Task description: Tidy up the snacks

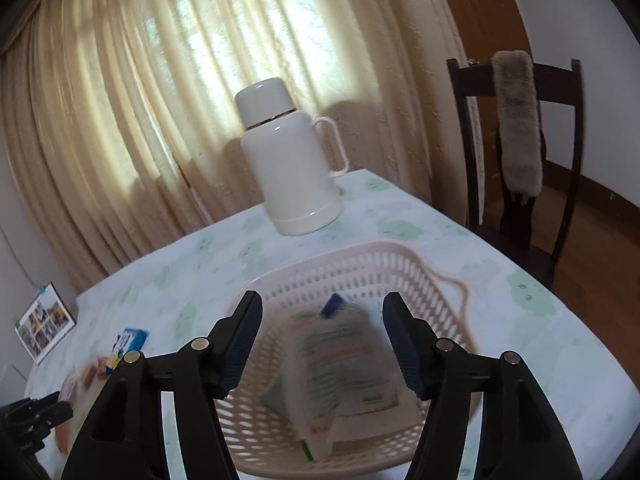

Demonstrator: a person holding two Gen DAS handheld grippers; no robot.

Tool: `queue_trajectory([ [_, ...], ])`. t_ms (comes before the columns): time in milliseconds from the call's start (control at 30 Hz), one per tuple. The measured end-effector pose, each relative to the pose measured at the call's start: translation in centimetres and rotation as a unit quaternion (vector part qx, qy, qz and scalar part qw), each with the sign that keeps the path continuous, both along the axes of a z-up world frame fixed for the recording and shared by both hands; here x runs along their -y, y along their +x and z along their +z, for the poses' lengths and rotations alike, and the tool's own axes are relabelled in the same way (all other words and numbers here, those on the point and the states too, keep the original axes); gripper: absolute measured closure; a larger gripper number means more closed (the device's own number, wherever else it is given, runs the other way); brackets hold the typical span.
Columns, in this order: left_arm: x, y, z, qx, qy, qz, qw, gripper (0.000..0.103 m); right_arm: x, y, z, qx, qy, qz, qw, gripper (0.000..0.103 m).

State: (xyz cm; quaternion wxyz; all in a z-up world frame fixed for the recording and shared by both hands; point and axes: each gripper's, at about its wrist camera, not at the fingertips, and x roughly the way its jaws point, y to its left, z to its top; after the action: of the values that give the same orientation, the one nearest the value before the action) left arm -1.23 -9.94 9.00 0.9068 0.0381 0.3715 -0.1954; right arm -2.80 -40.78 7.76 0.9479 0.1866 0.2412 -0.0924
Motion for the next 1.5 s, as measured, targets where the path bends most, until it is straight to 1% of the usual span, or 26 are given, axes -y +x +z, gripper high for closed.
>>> queue_trajectory([
  [200, 3.5, 0.9, 1.5, -0.001, 0.004, -0.039, 0.9992, 0.074, 2.0, -1.6, -0.5, 0.022, -0.007, -0.047, 0.999, 0.039],
  [333, 6.7, 1.8, 2.9, 0.008, 0.004, -0.064, 0.9979, 0.074, 3.2, -2.5, -1.4, 0.035, 0.002, -0.083, 0.996, 0.039],
  [433, 9.3, 2.5, 3.7, 0.016, 0.000, -0.082, 0.9965, 0.074, 3.5, -2.6, -1.8, 0.032, 0.008, -0.088, 0.996, 0.038],
  [500, 10.9, 3.1, 4.0, 0.017, -0.007, -0.094, 0.9954, 0.074, 3.3, -2.9, -1.6, 0.039, 0.004, -0.091, 0.995, 0.038],
  [533, 11.8, 3.4, 4.1, 0.016, -0.010, -0.100, 0.9948, 0.074, 3.1, -3.1, -1.5, 0.044, -0.002, -0.092, 0.995, 0.037],
  [667, 15.1, 4.6, 4.1, 0.006, -0.020, -0.127, 0.9917, 0.073, 2.6, -3.8, -1.0, 0.064, -0.014, -0.092, 0.994, 0.028],
  [700, 16.0, 4.8, 4.1, 0.004, -0.020, -0.134, 0.9908, 0.073, 2.5, -3.8, -0.9, 0.067, -0.015, -0.093, 0.993, 0.027],
  [800, 18.1, 5.4, 3.8, 0.000, -0.021, -0.149, 0.9887, 0.073, 2.8, -4.2, -0.8, 0.074, -0.011, -0.100, 0.992, 0.027],
  [900, 19.6, 6.0, 3.4, -0.009, -0.030, -0.155, 0.9874, 0.073, 3.7, -4.5, -0.8, 0.075, 0.005, -0.111, 0.991, 0.027],
  [933, 20.0, 6.3, 3.3, -0.014, -0.034, -0.156, 0.9871, 0.067, 4.1, -4.7, -0.9, 0.076, 0.009, -0.117, 0.990, 0.027],
  [967, 20.4, 6.5, 3.1, -0.017, -0.036, -0.155, 0.9871, 0.057, 4.2, -4.8, -0.9, 0.077, 0.012, -0.120, 0.990, 0.027],
  [1000, 20.6, 6.7, 3.0, -0.021, -0.039, -0.152, 0.9874, 0.050, 4.4, -4.9, -0.9, 0.077, 0.014, -0.124, 0.989, 0.026],
  [1033, 20.6, 6.9, 2.8, -0.023, -0.044, -0.150, 0.9875, 0.040, 4.5, -5.0, -1.0, 0.076, 0.015, -0.124, 0.989, 0.026],
  [1067, 20.5, 7.0, 2.7, -0.026, -0.048, -0.146, 0.9877, 0.039, 4.5, -4.9, -1.0, 0.075, 0.015, -0.123, 0.989, 0.026],
  [1200, 19.7, 7.2, 2.3, -0.031, -0.042, -0.132, 0.9899, 0.039, 4.2, -4.9, -1.0, 0.072, 0.012, -0.118, 0.990, 0.026],
  [1367, 18.2, 7.0, 2.0, -0.022, -0.023, -0.109, 0.9936, 0.038, 4.0, -4.8, -1.0, 0.069, 0.005, -0.118, 0.991, 0.026],
  [1500, 17.1, 6.7, 1.9, -0.016, -0.019, -0.099, 0.9947, 0.036, 3.8, -4.6, -1.1, 0.064, -0.001, -0.113, 0.992, 0.026],
])
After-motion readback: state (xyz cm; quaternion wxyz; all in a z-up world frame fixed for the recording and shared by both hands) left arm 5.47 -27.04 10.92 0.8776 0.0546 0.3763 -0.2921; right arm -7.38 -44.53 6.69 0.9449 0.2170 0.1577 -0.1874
